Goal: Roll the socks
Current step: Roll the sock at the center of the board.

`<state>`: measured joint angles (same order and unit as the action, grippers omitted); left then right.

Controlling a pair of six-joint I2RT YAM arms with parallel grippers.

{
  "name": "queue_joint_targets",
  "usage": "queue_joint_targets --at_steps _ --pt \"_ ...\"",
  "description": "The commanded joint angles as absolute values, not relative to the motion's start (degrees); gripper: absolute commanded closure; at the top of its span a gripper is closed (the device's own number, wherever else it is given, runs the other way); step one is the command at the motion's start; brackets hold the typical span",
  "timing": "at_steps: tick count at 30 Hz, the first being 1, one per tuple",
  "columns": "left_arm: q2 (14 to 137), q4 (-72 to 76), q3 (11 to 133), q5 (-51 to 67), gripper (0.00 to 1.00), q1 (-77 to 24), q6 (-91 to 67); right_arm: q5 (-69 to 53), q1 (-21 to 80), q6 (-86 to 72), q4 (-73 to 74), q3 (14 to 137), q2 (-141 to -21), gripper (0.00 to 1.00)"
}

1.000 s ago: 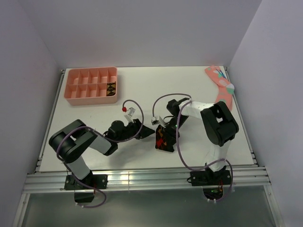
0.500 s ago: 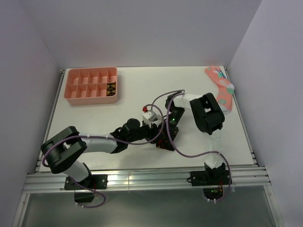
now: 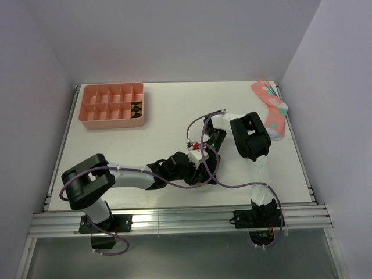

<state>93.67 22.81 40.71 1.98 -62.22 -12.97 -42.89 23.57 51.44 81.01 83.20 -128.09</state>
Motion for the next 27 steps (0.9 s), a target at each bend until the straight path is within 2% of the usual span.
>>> queue_joint_targets --at_steps 1,15,19,27 --pt "94.8 20.8 43.3 0.3 0.55 -62.8 -8.7 -35.7 22.9 53.0 81.1 84.7 -130.3 0.70" --pt "96.3 17.8 46.4 8.0 0.50 -62.9 -4.8 -34.7 22.8 52.4 80.9 84.9 -131.1 0.69" --pt "97.2 15.4 47.6 8.4 0.42 -62.8 -4.7 -34.6 22.5 52.4 81.0 85.2 -131.2 0.69" --pt "99.1 13.6 49.0 6.5 0.42 -62.8 -3.0 -34.5 22.5 52.2 81.0 85.3 -131.6 0.70"
